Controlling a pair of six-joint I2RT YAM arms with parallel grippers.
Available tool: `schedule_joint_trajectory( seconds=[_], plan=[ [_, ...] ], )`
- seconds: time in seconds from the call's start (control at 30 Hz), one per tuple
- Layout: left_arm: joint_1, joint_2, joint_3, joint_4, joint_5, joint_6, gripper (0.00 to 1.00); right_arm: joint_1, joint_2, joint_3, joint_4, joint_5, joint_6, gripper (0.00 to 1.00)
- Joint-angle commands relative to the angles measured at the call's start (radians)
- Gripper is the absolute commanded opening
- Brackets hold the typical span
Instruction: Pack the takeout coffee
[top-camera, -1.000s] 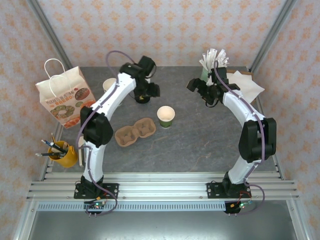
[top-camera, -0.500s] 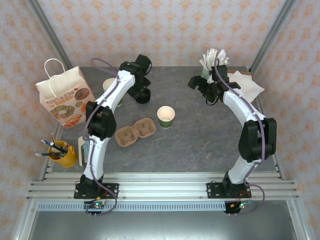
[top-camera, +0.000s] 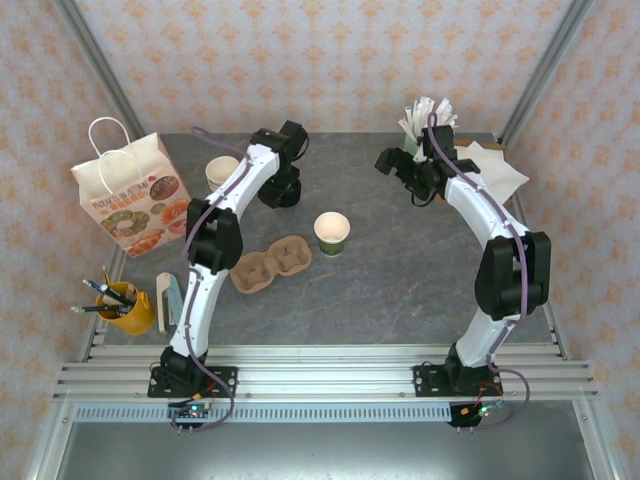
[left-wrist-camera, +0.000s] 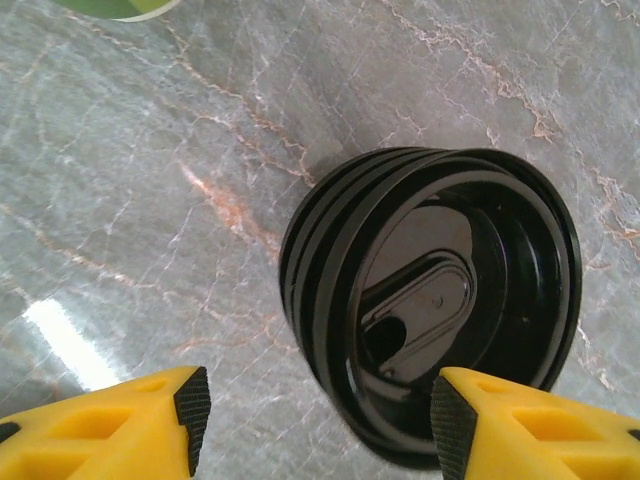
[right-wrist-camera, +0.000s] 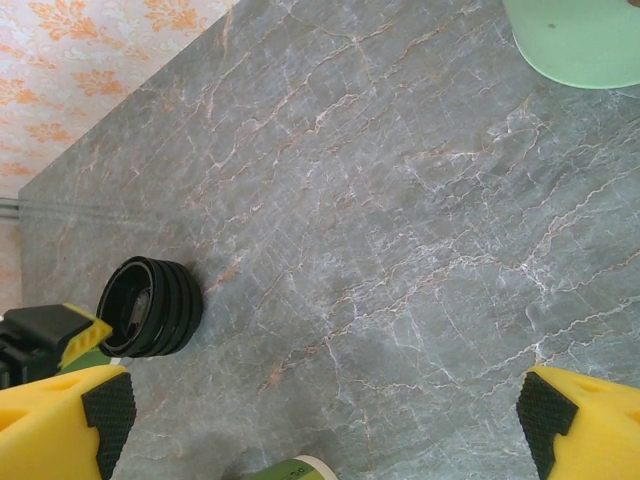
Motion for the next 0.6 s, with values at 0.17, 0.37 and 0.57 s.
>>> schedule_joint_trajectory(
  seconds=[0.17,0.37,0.57],
  plan=[
    [0.004,0.048,0.029,-0.049,-0.070,-0.024,0.63,0.004,0.006,0.034,-0.030,0.026,-0.029,0.99],
    [0.005,0.070,0.033,-0.046,-0.061,-0.017,0.52,0.005,0.004,0.037,-0.036,0.026,-0.031,0.99],
    [0.004,0.042,0.026,-0.081,-0.103,0.013,0.29,0.005,0.001,0.035,-0.038,0.028,-0.033,0.99]
  ],
)
